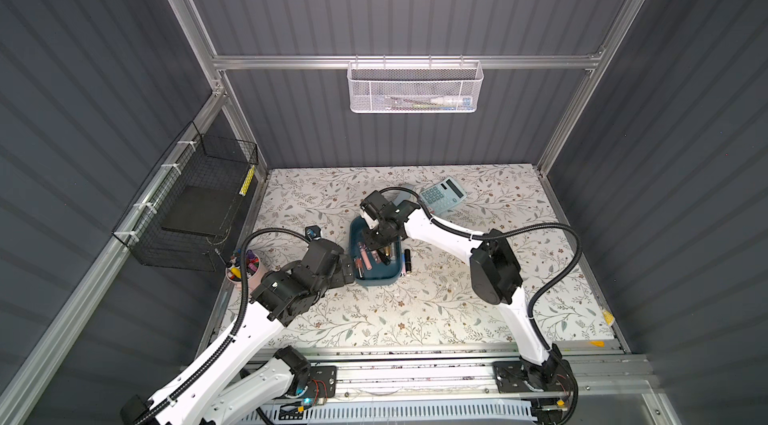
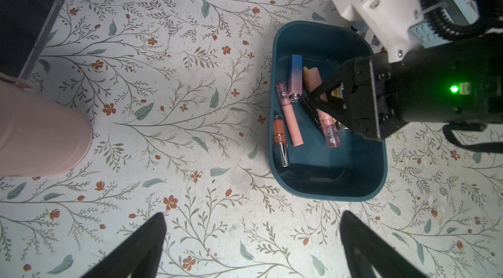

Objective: Put the lipstick into the storage box
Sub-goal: Place the lipstick in the storage box.

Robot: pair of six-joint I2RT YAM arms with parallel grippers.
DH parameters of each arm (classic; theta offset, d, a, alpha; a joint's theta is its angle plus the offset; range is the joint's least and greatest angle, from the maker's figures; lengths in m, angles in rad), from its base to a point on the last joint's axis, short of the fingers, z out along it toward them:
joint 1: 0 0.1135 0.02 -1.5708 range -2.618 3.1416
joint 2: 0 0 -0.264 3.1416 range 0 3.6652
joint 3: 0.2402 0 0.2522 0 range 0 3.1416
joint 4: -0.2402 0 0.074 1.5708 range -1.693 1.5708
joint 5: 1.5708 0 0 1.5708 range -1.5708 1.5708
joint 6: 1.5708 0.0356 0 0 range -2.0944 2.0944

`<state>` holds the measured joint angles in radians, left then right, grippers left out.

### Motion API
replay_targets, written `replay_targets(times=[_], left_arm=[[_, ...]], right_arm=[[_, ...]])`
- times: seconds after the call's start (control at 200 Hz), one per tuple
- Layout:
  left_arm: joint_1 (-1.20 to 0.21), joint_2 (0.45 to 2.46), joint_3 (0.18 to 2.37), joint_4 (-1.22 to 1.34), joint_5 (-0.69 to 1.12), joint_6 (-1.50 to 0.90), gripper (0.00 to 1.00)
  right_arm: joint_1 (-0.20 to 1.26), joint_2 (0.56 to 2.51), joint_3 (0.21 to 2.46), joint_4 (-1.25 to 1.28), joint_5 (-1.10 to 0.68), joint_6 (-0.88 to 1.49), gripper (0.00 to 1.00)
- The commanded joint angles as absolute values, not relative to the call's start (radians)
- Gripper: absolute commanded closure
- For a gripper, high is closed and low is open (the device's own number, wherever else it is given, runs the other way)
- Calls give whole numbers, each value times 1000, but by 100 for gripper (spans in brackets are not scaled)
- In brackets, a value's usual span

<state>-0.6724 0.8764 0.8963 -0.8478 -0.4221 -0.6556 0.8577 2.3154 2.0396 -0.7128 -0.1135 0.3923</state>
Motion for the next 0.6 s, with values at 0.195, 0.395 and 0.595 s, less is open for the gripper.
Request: replay_targets(times=[0.195, 0.395, 0.595], left_arm=[[-666, 883, 894, -870, -447, -646, 0], [-666, 885, 893, -873, -447, -647, 0], [-666, 891, 902, -873, -445, -647, 0]], right_arm=[[862, 2400, 2138, -722, -173, 380, 77], [862, 2396, 2137, -720, -188, 368, 71], [862, 2275, 2062, -729, -107, 338, 69]])
